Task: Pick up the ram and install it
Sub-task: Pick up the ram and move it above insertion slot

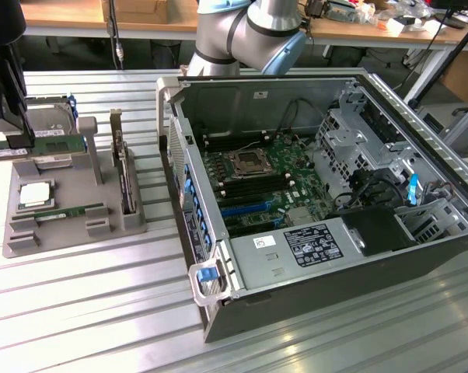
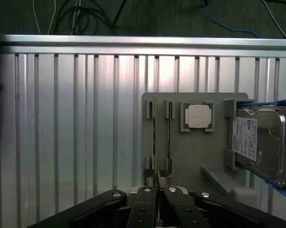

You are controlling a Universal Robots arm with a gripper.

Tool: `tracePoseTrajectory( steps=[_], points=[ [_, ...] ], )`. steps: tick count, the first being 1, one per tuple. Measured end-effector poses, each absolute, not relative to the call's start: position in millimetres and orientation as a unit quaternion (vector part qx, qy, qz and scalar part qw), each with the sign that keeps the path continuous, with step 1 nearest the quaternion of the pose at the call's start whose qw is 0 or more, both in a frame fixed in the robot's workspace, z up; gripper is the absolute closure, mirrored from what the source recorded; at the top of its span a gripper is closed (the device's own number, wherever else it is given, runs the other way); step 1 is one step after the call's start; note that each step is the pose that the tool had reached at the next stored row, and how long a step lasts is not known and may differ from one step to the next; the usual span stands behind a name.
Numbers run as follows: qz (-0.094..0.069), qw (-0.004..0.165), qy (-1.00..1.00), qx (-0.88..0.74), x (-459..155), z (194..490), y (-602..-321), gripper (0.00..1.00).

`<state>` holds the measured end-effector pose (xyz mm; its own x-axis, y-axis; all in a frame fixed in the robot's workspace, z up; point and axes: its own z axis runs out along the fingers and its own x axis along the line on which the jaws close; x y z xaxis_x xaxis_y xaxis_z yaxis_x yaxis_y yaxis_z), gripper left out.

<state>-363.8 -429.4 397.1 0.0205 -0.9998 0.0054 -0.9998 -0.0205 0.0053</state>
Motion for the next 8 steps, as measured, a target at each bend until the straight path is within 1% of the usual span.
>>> tracePoseTrajectory(
  steps=[8],
  points=[
    [0.000, 0.004, -0.700, 0.714, -363.7, 400.7, -429.4, 0.88]
  ],
)
